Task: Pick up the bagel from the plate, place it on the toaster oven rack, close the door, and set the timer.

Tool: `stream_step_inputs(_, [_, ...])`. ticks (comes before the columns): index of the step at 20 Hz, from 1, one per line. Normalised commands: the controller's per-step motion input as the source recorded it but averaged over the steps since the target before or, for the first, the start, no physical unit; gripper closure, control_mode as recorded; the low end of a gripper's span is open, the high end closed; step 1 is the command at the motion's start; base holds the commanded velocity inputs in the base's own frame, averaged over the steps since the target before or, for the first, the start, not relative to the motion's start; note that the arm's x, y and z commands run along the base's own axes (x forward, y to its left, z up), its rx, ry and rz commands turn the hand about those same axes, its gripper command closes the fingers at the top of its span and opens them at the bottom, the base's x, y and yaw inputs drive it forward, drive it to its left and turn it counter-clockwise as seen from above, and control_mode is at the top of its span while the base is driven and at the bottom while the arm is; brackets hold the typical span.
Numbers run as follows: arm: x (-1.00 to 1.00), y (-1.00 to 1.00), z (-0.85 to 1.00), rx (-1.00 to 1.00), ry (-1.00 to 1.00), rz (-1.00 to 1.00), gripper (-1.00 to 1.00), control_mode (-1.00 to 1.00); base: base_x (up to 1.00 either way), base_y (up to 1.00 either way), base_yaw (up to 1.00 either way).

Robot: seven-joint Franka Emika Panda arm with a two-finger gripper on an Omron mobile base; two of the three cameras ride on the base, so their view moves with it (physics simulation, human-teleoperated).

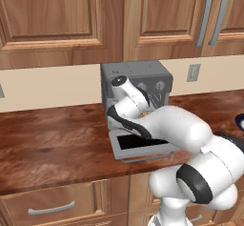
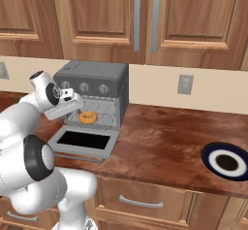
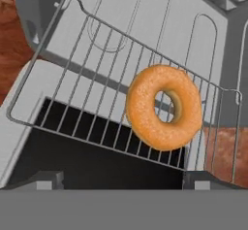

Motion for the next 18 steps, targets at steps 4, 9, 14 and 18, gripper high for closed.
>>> stream_step_inputs(4, [-0.83,-0.03,0.05,0.04,0.00,-0.04,-1.00,-1.00,0.00,0.00,0.00])
stream_step_inputs(9, [-0.35,-0.11,0.00,0.04,0.00,-0.10,-1.00,-1.00,0.00,0.00,0.00])
stream_step_inputs(14, [0.02,-0.14,-0.09,0.04,0.01,-0.09,-1.00,-1.00,0.00,0.00,0.00])
stream_step_inputs(18, [0.17,-0.11,-0.16,0.06,0.00,-0.03,-1.00,-1.00,0.00,0.00,0.00])
